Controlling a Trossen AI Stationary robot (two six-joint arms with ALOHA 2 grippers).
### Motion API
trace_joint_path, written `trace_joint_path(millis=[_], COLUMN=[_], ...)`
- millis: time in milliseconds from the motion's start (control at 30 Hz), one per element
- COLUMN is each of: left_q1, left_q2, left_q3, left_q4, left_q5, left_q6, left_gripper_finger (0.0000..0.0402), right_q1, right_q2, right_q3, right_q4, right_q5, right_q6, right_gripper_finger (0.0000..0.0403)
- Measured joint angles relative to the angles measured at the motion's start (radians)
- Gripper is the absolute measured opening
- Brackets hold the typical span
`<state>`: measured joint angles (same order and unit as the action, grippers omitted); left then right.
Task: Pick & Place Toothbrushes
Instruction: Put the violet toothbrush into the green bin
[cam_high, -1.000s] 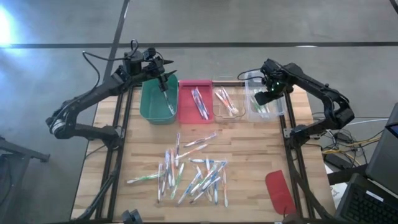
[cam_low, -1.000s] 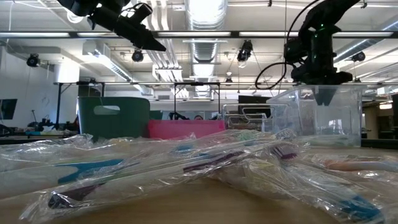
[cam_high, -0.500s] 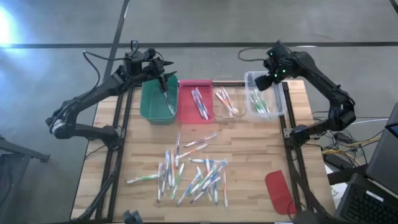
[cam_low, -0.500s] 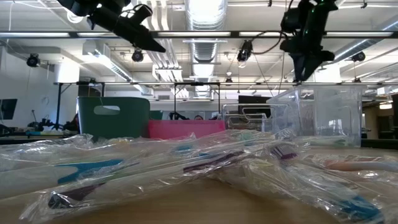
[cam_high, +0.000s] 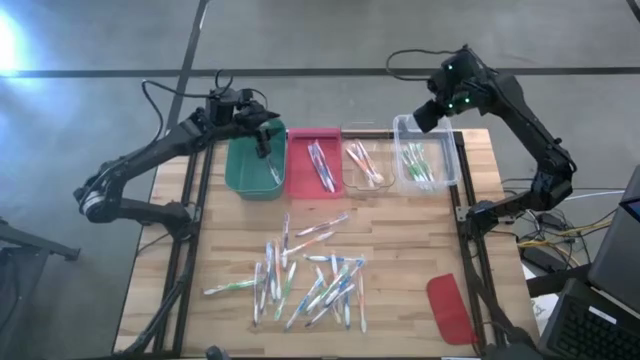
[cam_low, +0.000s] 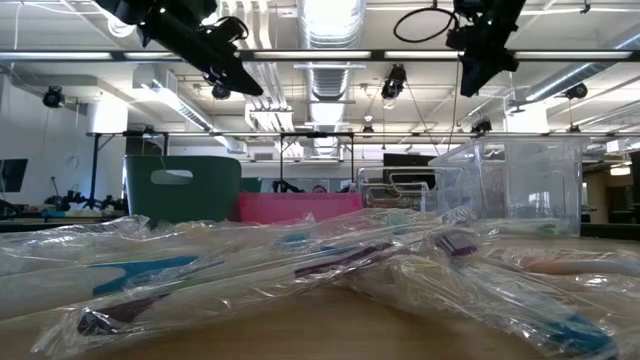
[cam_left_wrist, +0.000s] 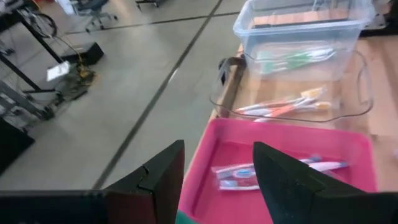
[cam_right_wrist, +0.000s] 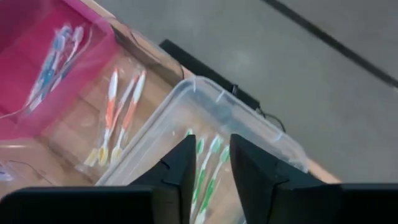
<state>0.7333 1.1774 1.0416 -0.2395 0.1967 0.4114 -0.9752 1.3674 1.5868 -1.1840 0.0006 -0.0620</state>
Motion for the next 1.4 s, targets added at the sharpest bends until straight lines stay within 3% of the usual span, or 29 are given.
trace_joint_path(millis=[333, 600, 900, 1400], left_q1=[-0.134, -0.283, -0.402, -0.572], left_q2=[0.000, 0.005, 0.104, 0.316], left_q3=[0.000, 0.000, 0.000, 0.000], left_q4=[-0.086, -0.092, -0.127, -0.127], left_q5=[-0.019, -0.071, -0.177, -0.253], left_q6=[-0.054, -0.172, -0.253, -0.349], left_gripper_finger=[0.0194, 0.0192, 0.0192, 0.0192], right_q1=[0.002, 0.002, 0.003, 0.002], right_q2=[-0.063, -0.172, -0.226, -0.204], right_q3=[0.010, 0.010, -0.006, -0.007], right_q4=[0.081, 0.182, 0.182, 0.178], right_q5=[-0.005, -0.031, -0.399, -0.399], right_q6=[-0.096, -0.178, -0.229, -0.148], right_gripper_finger=[0.0012, 0.0013, 0.0009, 0.0009])
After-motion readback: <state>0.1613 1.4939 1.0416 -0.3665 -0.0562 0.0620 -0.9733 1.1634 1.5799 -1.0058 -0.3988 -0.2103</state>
